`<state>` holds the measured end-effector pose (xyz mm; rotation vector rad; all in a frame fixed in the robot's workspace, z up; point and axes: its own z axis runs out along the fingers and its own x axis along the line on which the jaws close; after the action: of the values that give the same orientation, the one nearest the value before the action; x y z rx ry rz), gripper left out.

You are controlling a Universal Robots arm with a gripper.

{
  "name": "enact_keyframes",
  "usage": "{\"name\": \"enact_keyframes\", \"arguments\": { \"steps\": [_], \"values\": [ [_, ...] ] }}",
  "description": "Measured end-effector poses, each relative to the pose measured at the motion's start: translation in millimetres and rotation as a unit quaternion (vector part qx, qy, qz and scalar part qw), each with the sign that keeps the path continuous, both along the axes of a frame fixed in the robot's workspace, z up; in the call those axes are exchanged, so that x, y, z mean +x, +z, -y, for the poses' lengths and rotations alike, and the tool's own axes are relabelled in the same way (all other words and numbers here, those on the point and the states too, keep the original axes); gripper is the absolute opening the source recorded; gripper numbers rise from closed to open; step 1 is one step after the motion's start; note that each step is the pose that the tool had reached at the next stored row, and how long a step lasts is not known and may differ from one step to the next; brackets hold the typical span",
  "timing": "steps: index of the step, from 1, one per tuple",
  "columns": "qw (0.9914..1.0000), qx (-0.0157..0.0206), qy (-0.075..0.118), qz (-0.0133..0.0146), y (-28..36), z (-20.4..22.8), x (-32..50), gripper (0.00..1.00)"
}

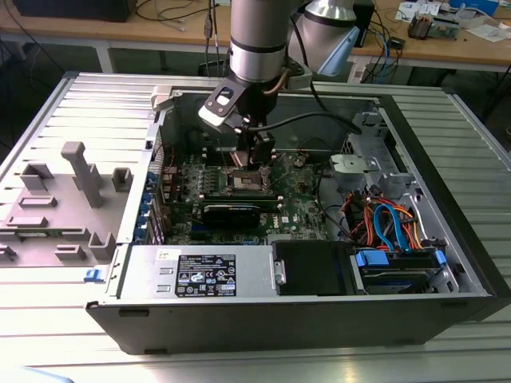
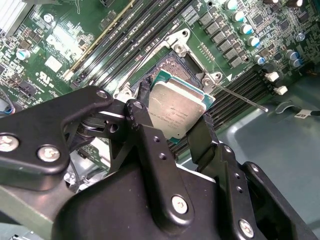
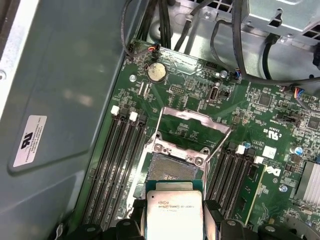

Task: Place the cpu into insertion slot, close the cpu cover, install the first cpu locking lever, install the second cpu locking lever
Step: 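Place the cpu into insertion slot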

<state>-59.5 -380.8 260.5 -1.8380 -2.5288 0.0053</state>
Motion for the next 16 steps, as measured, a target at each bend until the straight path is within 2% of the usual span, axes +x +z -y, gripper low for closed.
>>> {"name": "enact_keyframes", "arguments": {
  "steps": [6,16],
  "values": [
    [0.99986,0.0000,-0.017,0.0000,-1.0,0.0,0.0,0.55],
    [0.99896,0.0000,-0.046,0.0000,-3.0,0.0,0.0,0.55]
  ]
}}
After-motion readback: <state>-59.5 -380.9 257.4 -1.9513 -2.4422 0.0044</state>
